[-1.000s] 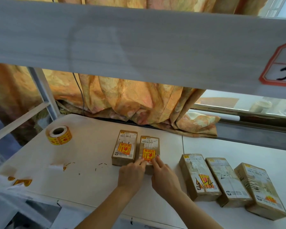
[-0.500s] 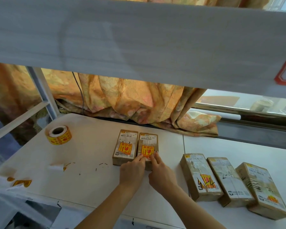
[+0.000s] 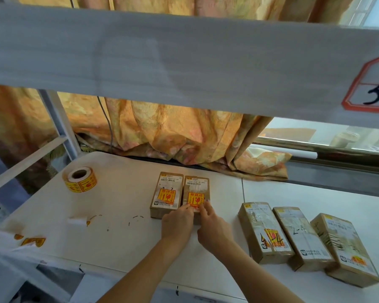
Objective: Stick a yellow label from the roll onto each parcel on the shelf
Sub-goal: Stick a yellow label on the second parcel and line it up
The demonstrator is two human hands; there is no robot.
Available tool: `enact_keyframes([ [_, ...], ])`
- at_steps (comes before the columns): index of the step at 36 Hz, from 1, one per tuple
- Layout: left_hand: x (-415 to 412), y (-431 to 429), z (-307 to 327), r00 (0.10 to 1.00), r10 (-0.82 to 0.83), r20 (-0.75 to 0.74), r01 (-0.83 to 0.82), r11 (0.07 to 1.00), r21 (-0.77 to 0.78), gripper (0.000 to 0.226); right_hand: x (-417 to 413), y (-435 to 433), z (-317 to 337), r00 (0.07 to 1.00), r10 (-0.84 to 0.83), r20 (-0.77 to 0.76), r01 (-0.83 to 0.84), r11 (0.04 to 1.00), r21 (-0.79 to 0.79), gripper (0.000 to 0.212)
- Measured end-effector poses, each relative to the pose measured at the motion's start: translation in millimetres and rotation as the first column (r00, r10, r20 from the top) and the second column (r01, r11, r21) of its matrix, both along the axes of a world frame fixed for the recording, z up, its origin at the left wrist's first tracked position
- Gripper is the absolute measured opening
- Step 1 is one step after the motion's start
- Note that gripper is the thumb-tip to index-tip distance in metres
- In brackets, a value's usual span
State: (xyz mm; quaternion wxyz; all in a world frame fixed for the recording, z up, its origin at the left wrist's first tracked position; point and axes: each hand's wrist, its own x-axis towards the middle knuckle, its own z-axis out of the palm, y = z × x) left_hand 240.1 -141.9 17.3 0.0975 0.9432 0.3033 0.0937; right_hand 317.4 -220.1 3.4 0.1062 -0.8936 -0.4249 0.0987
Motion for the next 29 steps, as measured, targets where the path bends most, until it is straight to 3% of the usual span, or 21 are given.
enact_keyframes([
  [3, -1, 0, 2, 0.999, -0.019, -0.032, 0.019, 1.000, 0.007, 0.028, 2, -1, 1, 0.997, 0.007, -0.079, -0.005, 0.999, 0.037, 0.073],
  [6, -2, 1, 4, 0.995, -0.042, -0.088, 0.044, 0.999, 0.025, 0.029, 5, -9, 7, 0.988, 0.008, -0.153, 0.020, 0.983, 0.181, 0.069],
  [10, -2, 2, 9, 0.990, -0.061, -0.129, 0.063, 0.998, 0.012, 0.033, 25, -35, 16, 0.994, -0.113, -0.004, 0.112, 0.974, 0.198, 0.053],
  [16, 3, -24, 14, 0.982, -0.188, -0.030, 0.188, 0.982, 0.004, 0.045, 65, -84, 21, 0.954, -0.163, 0.251, 0.132, 0.982, 0.136, 0.023],
  [22, 27, -64, 16, 0.905, -0.426, -0.016, 0.425, 0.905, -0.026, 0.037, 61, -116, 26, 0.972, -0.225, 0.063, 0.221, 0.974, 0.055, 0.047],
  [26, 37, -86, 14, 0.880, -0.474, -0.001, 0.474, 0.880, -0.025, 0.030, 55, -125, 25, 0.987, -0.158, 0.039, 0.157, 0.987, 0.040, 0.056],
  [29, 36, -93, 8, 0.880, -0.474, 0.035, 0.475, 0.877, -0.068, 0.031, 51, -128, 22, 0.976, -0.218, -0.001, 0.217, 0.972, 0.089, 0.058],
])
